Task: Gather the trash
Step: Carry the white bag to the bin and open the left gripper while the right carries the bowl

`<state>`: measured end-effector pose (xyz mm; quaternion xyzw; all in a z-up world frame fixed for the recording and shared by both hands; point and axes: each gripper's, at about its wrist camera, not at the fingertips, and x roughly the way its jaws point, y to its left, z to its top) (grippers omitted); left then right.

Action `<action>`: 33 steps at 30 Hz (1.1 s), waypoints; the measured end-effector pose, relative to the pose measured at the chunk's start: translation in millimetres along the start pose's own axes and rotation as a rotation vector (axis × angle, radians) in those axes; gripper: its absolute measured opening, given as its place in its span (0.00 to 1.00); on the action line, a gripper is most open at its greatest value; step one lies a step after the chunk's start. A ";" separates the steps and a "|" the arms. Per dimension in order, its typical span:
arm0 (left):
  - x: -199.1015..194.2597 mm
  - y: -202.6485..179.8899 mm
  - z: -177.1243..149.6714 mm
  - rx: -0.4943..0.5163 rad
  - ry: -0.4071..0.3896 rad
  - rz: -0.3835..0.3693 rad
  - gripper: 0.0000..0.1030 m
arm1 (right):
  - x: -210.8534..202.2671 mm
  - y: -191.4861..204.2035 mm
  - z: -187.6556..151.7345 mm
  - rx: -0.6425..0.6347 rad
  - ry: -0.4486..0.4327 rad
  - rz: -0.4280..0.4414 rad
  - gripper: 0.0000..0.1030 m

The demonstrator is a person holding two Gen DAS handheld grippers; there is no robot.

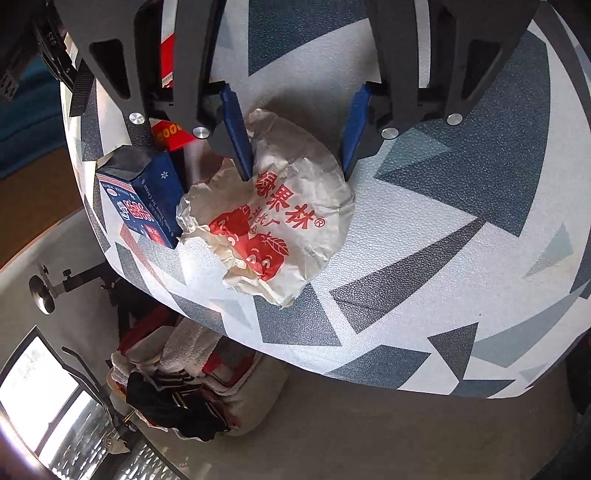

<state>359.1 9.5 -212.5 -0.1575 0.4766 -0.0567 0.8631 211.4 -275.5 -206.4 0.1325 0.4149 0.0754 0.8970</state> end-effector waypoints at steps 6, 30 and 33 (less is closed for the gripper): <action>-49.5 16.6 -14.2 0.050 -0.056 -0.004 0.43 | -15.9 19.4 -3.8 -0.042 -0.016 0.009 0.07; -226.4 31.9 -217.8 0.230 -0.077 -0.007 0.43 | -110.0 125.6 -71.7 -0.203 -0.050 0.071 0.08; -227.4 30.2 -243.2 0.220 -0.057 -0.017 0.43 | -116.8 127.8 -81.2 -0.201 -0.046 0.073 0.08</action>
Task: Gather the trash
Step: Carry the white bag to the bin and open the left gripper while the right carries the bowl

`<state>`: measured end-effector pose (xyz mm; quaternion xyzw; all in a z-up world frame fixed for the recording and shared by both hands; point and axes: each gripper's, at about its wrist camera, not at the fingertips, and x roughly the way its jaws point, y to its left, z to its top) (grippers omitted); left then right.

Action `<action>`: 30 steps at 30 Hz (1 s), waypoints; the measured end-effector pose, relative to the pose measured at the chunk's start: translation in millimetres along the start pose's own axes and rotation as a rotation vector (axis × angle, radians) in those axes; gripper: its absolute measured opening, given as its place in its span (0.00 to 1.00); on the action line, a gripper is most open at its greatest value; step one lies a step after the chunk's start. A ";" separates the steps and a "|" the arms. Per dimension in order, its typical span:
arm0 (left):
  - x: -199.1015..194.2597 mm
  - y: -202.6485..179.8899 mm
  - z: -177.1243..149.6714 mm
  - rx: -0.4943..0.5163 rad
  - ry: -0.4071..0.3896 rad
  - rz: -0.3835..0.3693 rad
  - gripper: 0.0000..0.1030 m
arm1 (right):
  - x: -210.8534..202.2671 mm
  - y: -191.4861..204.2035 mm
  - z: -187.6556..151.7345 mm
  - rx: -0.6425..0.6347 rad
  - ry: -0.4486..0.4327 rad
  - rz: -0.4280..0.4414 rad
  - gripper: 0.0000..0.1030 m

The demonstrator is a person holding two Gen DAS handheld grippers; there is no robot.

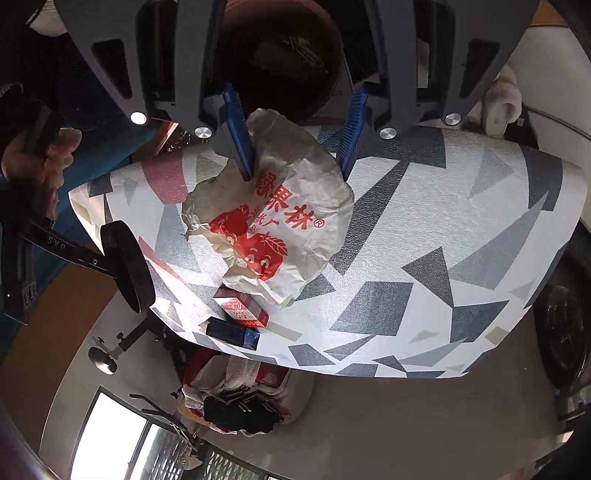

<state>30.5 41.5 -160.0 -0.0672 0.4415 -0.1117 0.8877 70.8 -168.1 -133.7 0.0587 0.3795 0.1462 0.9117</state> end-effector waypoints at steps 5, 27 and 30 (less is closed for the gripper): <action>-4.9 -11.6 -26.3 0.036 0.015 0.006 0.43 | -9.1 5.5 -11.9 -0.013 0.010 -0.002 0.08; -12.9 -35.0 -31.9 0.126 0.005 -0.025 0.71 | -18.4 2.4 -29.6 0.004 0.022 -0.008 0.08; -21.7 -31.6 -25.4 0.112 -0.031 0.009 0.83 | -17.9 4.1 -34.0 -0.002 0.028 -0.009 0.08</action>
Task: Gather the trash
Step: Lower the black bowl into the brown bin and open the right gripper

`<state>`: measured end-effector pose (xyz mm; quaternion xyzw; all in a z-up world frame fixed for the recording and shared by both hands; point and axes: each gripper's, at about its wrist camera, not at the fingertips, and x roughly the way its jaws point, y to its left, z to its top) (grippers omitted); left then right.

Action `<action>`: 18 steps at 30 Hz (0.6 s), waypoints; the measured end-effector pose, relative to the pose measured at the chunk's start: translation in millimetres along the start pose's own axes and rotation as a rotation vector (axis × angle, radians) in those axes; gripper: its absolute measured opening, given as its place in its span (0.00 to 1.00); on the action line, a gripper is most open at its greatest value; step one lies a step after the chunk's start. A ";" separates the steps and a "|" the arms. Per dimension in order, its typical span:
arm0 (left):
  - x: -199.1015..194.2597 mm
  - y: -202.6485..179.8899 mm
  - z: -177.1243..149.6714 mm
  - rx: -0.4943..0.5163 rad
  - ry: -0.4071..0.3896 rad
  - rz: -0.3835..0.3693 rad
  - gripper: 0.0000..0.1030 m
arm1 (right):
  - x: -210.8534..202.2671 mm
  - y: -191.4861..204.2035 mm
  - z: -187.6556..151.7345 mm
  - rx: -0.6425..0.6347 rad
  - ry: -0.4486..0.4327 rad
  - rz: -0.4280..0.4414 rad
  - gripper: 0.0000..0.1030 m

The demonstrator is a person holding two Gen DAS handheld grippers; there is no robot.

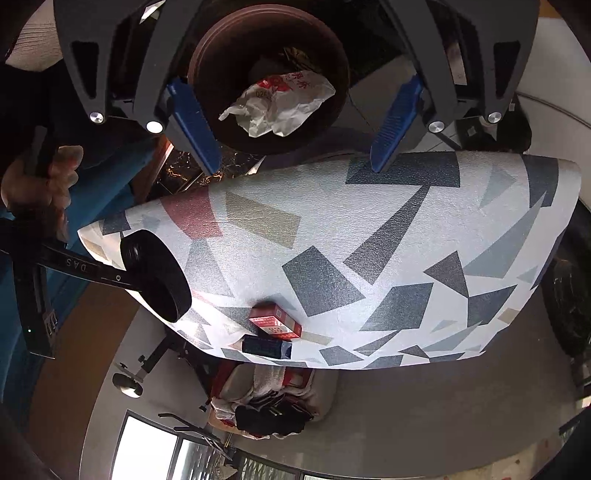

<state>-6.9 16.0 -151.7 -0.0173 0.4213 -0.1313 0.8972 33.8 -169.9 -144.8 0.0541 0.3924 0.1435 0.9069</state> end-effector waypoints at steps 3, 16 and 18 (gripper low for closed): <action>-11.5 9.4 8.2 -0.042 -0.036 0.032 0.90 | 2.2 3.4 -7.0 -0.008 0.014 0.004 0.08; -35.2 41.8 15.2 -0.134 -0.097 0.150 0.94 | 17.0 25.5 -46.7 -0.060 0.112 0.052 0.08; -35.7 45.2 14.0 -0.144 -0.096 0.158 0.94 | 19.0 29.0 -51.5 -0.073 0.125 0.059 0.08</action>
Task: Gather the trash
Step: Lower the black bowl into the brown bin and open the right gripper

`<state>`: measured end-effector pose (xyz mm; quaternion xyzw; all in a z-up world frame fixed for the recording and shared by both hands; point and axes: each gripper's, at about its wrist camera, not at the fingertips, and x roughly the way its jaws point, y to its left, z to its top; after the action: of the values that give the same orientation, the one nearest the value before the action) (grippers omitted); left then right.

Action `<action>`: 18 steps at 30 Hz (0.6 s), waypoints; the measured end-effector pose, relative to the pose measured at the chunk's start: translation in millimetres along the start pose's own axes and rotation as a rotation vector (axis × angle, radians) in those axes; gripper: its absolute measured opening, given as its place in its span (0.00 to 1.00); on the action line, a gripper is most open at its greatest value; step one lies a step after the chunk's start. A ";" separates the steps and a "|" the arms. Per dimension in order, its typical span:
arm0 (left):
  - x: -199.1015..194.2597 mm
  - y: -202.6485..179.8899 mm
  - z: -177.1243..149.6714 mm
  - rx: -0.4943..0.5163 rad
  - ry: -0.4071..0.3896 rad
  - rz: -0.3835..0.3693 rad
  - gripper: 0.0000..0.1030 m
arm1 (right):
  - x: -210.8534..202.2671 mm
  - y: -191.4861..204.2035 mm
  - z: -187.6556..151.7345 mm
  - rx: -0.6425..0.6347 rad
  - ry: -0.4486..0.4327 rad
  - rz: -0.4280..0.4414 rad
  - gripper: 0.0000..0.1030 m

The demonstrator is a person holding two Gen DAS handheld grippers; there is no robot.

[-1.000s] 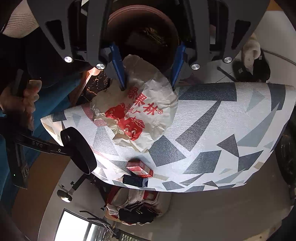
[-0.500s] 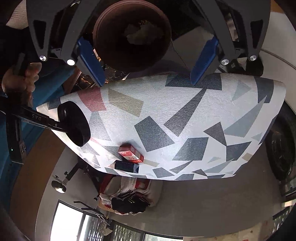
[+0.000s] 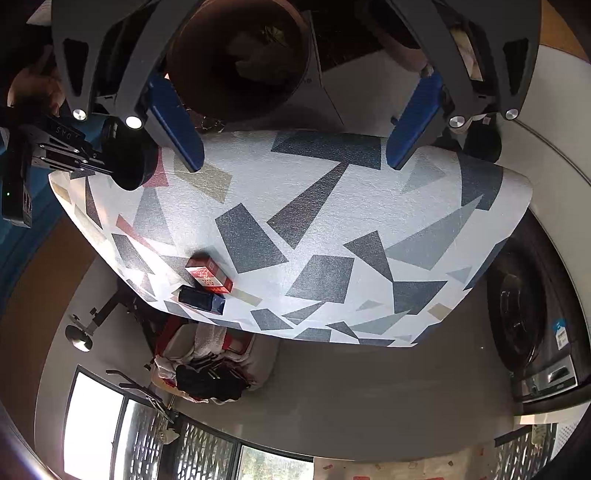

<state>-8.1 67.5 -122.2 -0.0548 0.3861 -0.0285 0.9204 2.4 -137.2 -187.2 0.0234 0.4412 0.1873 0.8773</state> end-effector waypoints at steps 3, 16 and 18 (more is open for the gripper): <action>0.1 4.0 -0.8 -0.014 0.001 0.011 0.94 | 3.4 4.3 -5.0 -0.013 0.019 0.008 0.08; 4.1 11.0 -6.4 -0.049 0.021 0.023 0.94 | 20.0 21.1 -26.6 -0.052 0.108 0.038 0.09; 4.3 11.3 -6.7 -0.050 0.022 0.022 0.94 | 23.0 22.5 -30.4 -0.053 0.124 0.043 0.09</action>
<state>-9.7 77.7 -131.3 -0.0733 0.3976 -0.0093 0.9146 -16.0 -112.1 -218.7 -0.0018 0.4888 0.2190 0.8444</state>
